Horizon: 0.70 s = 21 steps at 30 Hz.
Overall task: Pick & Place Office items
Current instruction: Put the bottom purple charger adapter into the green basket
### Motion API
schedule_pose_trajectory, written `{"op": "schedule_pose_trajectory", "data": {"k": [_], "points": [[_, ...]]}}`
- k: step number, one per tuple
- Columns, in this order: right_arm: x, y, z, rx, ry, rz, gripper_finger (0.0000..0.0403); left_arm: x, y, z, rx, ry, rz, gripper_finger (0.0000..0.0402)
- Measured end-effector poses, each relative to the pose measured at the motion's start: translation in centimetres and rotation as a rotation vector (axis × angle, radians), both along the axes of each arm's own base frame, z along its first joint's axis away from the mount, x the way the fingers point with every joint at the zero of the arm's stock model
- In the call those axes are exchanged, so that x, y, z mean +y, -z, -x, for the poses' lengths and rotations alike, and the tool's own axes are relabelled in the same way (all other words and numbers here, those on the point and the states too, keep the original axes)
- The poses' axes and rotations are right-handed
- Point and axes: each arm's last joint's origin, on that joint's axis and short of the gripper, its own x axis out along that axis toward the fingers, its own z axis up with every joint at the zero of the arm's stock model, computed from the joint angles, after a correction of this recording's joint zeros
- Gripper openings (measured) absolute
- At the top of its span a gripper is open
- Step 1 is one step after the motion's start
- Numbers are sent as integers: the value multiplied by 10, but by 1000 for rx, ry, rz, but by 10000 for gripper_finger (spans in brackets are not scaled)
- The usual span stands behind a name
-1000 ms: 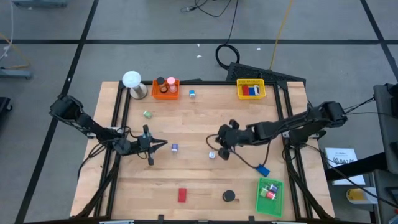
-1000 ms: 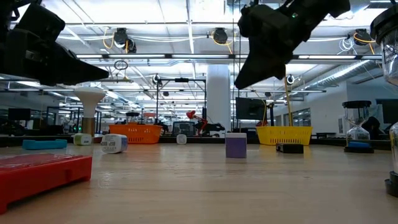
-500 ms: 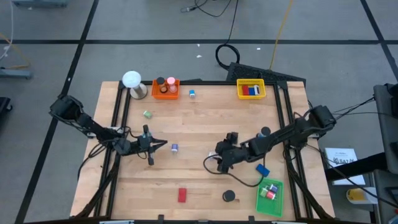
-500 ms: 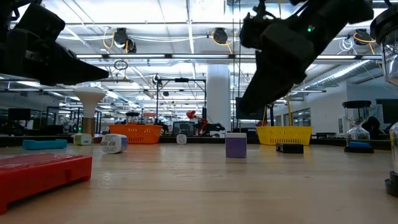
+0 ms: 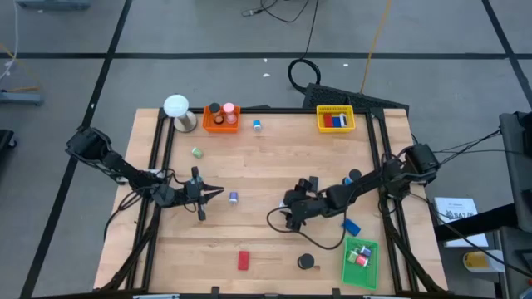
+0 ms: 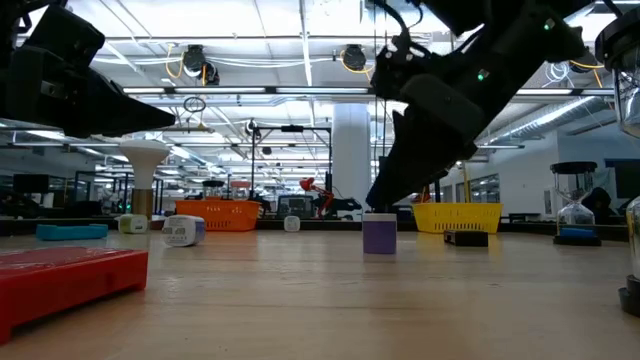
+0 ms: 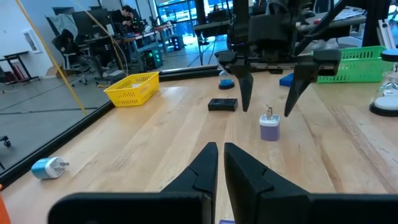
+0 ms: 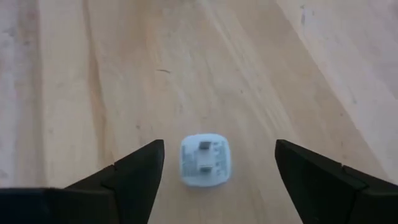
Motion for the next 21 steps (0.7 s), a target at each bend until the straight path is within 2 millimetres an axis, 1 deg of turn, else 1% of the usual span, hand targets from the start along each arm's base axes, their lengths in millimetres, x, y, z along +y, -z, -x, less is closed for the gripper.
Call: {"op": "schedule_pose_trajectory", "data": {"k": [3,7,10,14,19,20,21], "points": [[-4,9,-3,30,-10,11,290,0,0,0,0,0,0,33],[-6,21,-12,25,-65,-48,278,0,0,0,0,0,0,33],[-7,27,-13,32,-59,-47,262,0,0,0,0,0,0,33],[-8,27,-13,36,-48,-51,217,0,0,0,0,0,0,33],[-9,19,-12,15,-47,-61,137,0,0,0,0,0,0,33],[-9,16,-11,12,-47,-62,127,0,0,0,0,0,0,33],[-9,13,-10,14,-48,-62,127,0,0,0,0,0,0,33]]}}
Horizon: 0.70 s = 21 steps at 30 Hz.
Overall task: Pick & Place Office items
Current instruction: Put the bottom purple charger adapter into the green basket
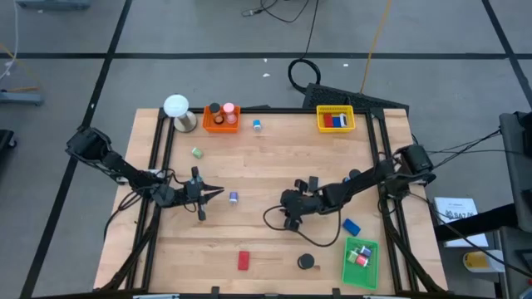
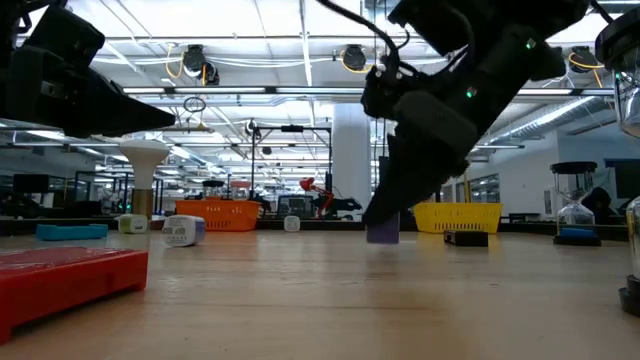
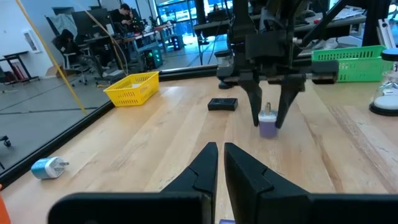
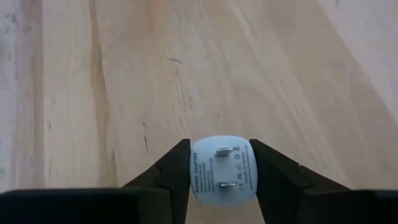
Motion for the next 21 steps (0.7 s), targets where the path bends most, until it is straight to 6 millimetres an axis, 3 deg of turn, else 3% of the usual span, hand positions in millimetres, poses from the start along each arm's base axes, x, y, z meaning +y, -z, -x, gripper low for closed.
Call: {"op": "schedule_pose_trajectory", "data": {"k": [6,10,16,21], "points": [[-2,-33,8,-69,7,-21,127,0,0,0,0,0,0,33],[-6,-47,22,-25,47,-47,127,0,0,0,0,0,0,33],[-11,-33,51,300,173,-143,127,0,0,0,0,0,0,33],[-13,-27,62,438,215,-149,127,0,0,0,0,0,0,33]]}}
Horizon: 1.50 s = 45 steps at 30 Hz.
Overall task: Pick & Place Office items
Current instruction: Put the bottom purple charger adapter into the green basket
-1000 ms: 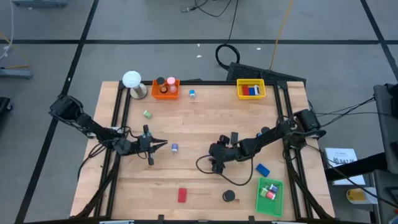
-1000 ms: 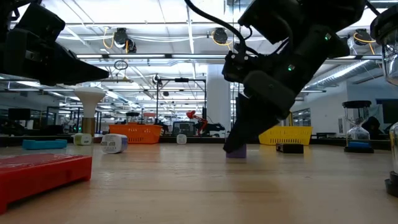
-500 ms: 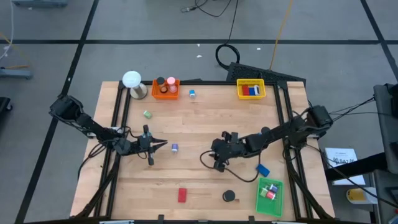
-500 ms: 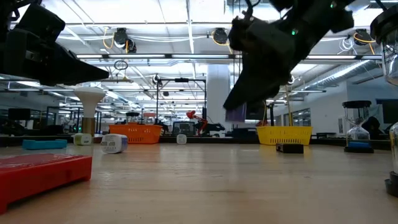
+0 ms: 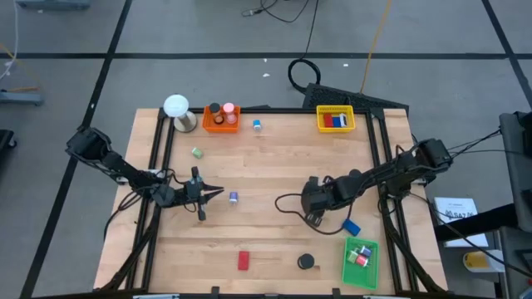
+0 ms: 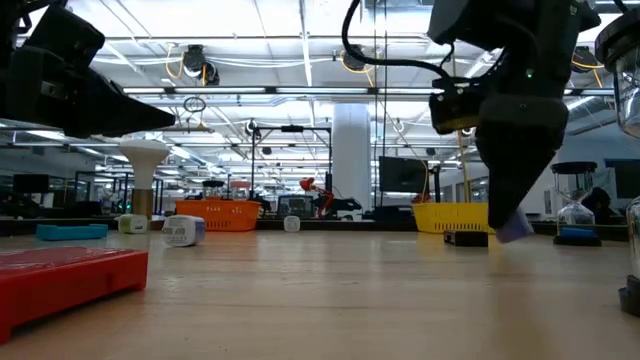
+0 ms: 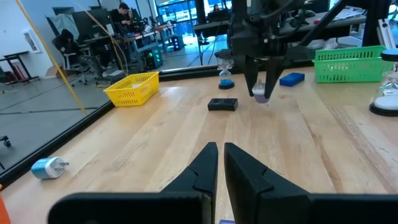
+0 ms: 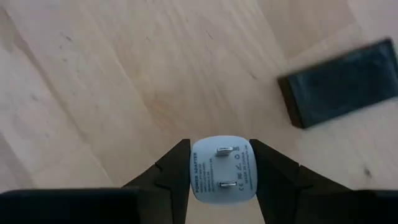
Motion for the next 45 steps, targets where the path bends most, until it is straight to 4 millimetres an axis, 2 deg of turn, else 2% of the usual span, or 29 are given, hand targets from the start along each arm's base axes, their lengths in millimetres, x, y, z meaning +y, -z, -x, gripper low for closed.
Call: {"op": "schedule_pose_trajectory", "data": {"k": [3,10,19,24,29,32,38,39,42,45], "points": [[-1,-1,1,7,1,-1,129,0,0,0,0,0,0,33],[-8,9,4,13,23,-18,162,0,0,0,0,0,0,33],[-14,14,6,27,45,-40,141,0,0,0,0,0,0,33],[-13,13,5,17,35,-42,182,0,0,0,0,0,0,33],[-13,4,10,3,34,-45,213,0,0,0,0,0,0,33],[-8,4,11,11,17,-43,202,0,0,0,0,0,0,33],[1,5,14,24,-15,-47,128,0,0,0,0,0,0,33],[3,3,16,31,-18,-60,127,0,0,0,0,0,0,33],[10,-9,20,57,-14,-115,127,0,0,0,-1,0,0,33],[19,-31,26,92,1,-156,127,0,0,0,-1,0,0,33]]}}
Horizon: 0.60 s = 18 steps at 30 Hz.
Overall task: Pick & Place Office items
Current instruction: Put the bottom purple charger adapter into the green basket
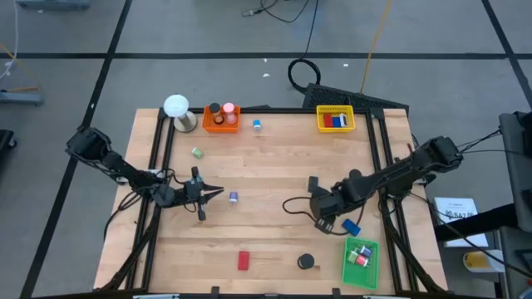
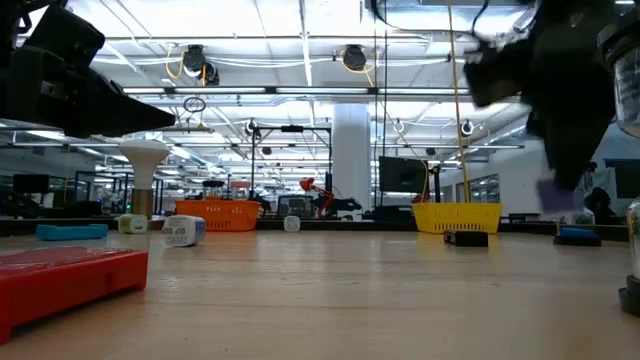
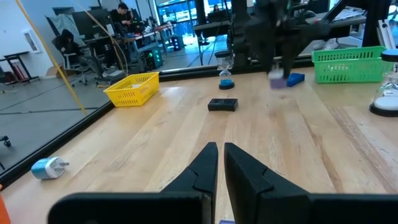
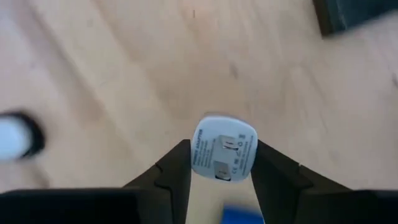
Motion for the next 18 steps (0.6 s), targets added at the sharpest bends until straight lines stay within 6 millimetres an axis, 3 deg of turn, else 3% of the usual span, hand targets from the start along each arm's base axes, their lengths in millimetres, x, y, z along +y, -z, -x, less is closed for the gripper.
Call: {"op": "schedule_pose_trajectory", "data": {"k": [6,9,13,18], "points": [[32,-56,14,93,21,-93,132,0,0,0,0,0,0,33],[53,-71,24,142,62,-170,132,0,0,0,0,0,0,33],[84,-69,43,224,130,-265,132,0,0,0,0,0,0,33],[111,-44,66,273,186,-325,133,0,0,0,0,0,0,33]]}}
